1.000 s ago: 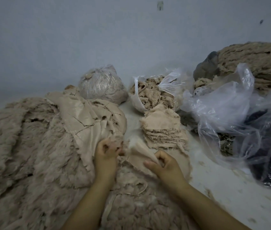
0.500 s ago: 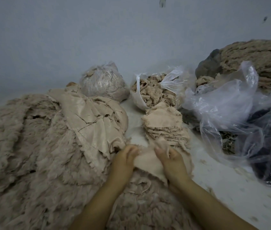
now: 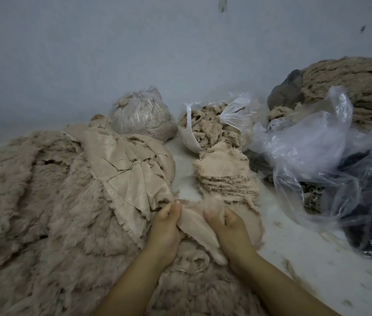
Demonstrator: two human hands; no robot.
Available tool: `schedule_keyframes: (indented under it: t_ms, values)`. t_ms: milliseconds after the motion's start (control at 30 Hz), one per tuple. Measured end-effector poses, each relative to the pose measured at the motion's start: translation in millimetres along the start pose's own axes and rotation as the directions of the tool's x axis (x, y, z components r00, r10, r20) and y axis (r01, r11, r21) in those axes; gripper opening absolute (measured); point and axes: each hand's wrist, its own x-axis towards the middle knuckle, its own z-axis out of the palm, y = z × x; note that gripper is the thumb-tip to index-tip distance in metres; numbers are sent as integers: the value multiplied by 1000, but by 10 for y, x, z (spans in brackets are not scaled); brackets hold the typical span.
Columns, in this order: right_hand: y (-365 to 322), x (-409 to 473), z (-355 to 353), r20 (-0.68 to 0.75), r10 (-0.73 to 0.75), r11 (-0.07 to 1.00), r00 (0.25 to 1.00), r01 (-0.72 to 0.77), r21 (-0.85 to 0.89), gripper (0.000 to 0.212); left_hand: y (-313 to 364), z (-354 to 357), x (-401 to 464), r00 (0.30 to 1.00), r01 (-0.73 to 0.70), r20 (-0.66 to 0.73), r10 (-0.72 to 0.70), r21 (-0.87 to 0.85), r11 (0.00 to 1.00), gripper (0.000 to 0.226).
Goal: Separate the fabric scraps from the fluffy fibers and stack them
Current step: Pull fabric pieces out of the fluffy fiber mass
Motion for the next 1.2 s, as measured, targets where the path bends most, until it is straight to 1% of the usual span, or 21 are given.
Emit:
schedule_keyframes:
  t_ms: [33, 100, 167, 233, 300, 367, 433, 467, 533, 567, 600, 633, 667, 733, 800, 833, 900, 967, 1033, 1133, 1200]
  values:
    - [-7, -16, -11, 49, 17, 1000, 999, -17, -8, 40, 2, 3, 0, 999, -23, -22, 24, 45, 999, 26]
    - [-38, -42, -9, 136, 33, 999, 990, -37, 28, 21, -7, 6, -11, 996, -61, -46, 70, 183, 981, 25]
    - [-72, -36, 1, 114, 32, 994, 993, -44, 99, 14, -13, 4, -19, 992, -93, -51, 115, 317, 944, 23]
    - [-80, -1, 5, 36, 54, 983, 998, -59, 176, 13, 2, 11, -17, 984, -104, -109, 143, 304, 947, 24]
    - [-81, 19, -6, -30, 75, 970, 997, -66, 235, 15, 45, 7, -25, 973, -108, -175, 147, 216, 970, 32]
    - [-80, 41, -28, -75, 80, 951, 994, -54, 306, 14, 66, -6, -12, 975, -94, -183, 123, 158, 983, 38]
    - [-77, 56, -34, -94, 56, 945, 994, -23, 326, 13, 67, 3, -25, 996, 46, -87, -35, 132, 990, 48]
    - [-76, 58, -31, -91, 39, 944, 995, -7, 330, 12, 56, 16, -47, 992, 126, 7, -128, 141, 982, 52]
    - [-68, 48, -19, -57, 20, 930, 998, 2, 367, 6, 21, 45, -97, 954, 196, 192, -231, 185, 963, 42]
    - [-65, 43, -27, -32, 27, 920, 999, -12, 392, 5, 5, 52, -110, 947, 195, 221, -233, 182, 964, 38]
    - [-66, 43, -42, -8, 47, 911, 999, -39, 410, 6, -4, 51, -110, 954, 184, 209, -214, 157, 970, 38]
    - [-67, 48, -70, 21, 79, 905, 997, -81, 418, 10, -13, 32, -95, 967, 154, 181, -177, 133, 979, 39]
    - [-75, 52, -102, 63, 118, 903, 991, -133, 409, 19, -10, 13, -86, 976, 117, 168, -138, 125, 985, 38]
    - [-93, 62, -145, 144, 170, 917, 975, -210, 339, 38, 0, -14, -93, 974, 54, 206, -93, 187, 981, 35]
    - [-99, 60, -129, 113, 178, 939, 978, -203, 278, 38, -8, 11, -131, 971, 11, 230, -68, 243, 970, 26]
    - [-87, 62, -111, 49, 166, 947, 985, -173, 271, 31, -19, 27, -129, 981, -4, 188, -44, 249, 969, 22]
    - [-95, 62, -89, -72, 98, 960, 993, -75, 270, 12, -16, 35, -96, 999, -42, 43, 32, 260, 965, 25]
    - [-109, 82, -95, -143, 14, 969, 990, 22, 246, 15, 8, 36, -69, 992, -91, -60, 114, 302, 949, 28]
    - [-115, 86, -95, -173, -39, 966, 984, 81, 246, 18, 12, 42, -64, 981, -123, -104, 162, 309, 943, 29]
    - [-103, 98, -90, -211, -80, 969, 974, 125, 211, 20, 13, 53, -69, 969, -154, -137, 206, 319, 935, 34]
    - [-85, 160, -164, -293, -75, 973, 953, 134, 187, 21, 34, 3, -24, 950, -159, -207, 232, 316, 935, 36]
